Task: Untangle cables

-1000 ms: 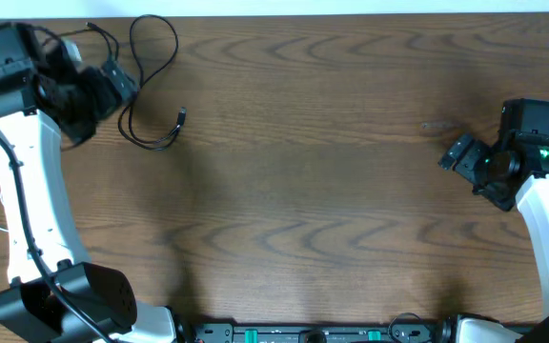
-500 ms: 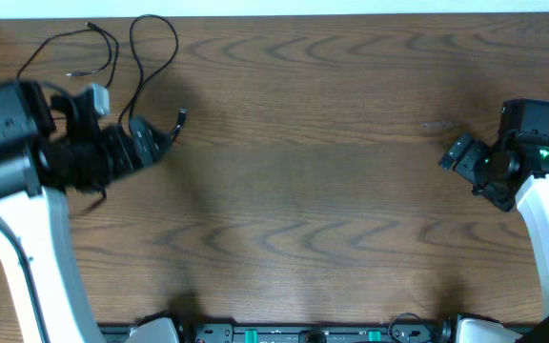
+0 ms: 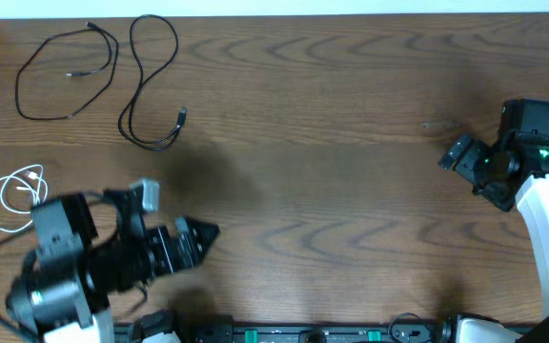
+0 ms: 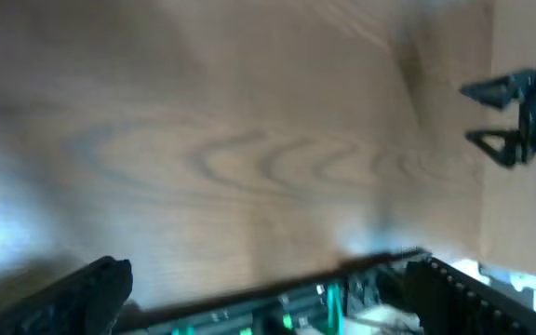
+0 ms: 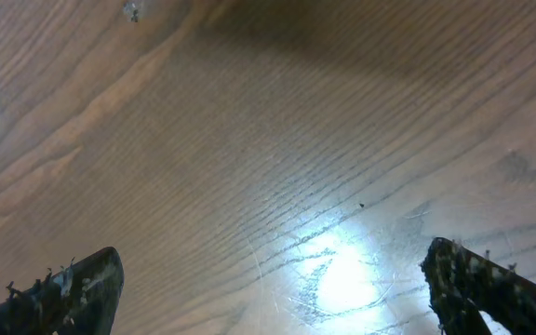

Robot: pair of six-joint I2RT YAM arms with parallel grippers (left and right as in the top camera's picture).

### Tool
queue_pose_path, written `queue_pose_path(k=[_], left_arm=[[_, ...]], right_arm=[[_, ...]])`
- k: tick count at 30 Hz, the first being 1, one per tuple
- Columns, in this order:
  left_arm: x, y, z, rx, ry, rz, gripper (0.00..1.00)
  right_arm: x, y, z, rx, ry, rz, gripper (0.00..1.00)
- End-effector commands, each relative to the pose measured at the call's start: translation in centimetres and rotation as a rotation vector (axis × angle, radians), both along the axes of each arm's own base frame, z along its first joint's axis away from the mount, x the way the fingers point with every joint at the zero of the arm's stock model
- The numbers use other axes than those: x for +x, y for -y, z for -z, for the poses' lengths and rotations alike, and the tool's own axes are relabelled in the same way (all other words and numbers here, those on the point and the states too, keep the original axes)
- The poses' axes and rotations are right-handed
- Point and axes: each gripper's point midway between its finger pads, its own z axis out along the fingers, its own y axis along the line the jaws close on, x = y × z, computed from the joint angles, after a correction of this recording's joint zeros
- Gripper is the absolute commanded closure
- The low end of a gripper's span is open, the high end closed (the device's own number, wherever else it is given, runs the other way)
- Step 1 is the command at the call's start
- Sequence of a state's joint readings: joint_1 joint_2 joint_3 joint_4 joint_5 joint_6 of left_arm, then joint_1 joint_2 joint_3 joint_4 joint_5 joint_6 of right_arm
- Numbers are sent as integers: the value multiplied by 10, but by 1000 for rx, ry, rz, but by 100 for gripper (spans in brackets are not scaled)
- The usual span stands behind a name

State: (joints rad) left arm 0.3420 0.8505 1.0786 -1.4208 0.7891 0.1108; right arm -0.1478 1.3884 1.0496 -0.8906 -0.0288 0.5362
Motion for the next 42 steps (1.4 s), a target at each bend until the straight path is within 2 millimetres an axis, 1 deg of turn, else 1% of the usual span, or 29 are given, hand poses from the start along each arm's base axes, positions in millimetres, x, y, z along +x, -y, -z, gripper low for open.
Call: queue_pose_path(k=[1, 13, 15, 19, 21, 25, 28, 30, 33, 35, 40, 42], left_arm=[[-15, 9, -4, -10, 30, 28, 2], [-16, 10, -5, -5, 44, 29, 2], [-17, 11, -5, -4, 41, 41, 2], [-17, 13, 0, 54, 50, 100, 2], [-9, 20, 0, 87, 117, 182, 2], [11, 43, -7, 125, 293, 343, 2], [27, 50, -4, 212, 390, 395, 2], [32, 48, 5, 275, 398, 402, 2], [33, 44, 15, 328, 381, 397, 2], [33, 41, 18, 342, 375, 390, 2], [30, 40, 17, 348, 386, 389, 2], [30, 36, 22, 372, 393, 380, 2]], right_arm=[[0, 5, -1, -16, 0, 0, 1], [0, 5, -1, -16, 0, 0, 1], [0, 5, -1, -16, 0, 0, 1], [0, 5, -1, -16, 0, 0, 1], [0, 5, -1, -16, 0, 0, 1], [0, 5, -1, -16, 0, 0, 1], [0, 5, -1, -16, 0, 0, 1], [0, 5, -1, -16, 0, 0, 1], [0, 5, -1, -16, 0, 0, 1], [0, 5, -1, -16, 0, 0, 1], [0, 5, -1, -16, 0, 0, 1], [0, 5, -1, -16, 0, 0, 1]])
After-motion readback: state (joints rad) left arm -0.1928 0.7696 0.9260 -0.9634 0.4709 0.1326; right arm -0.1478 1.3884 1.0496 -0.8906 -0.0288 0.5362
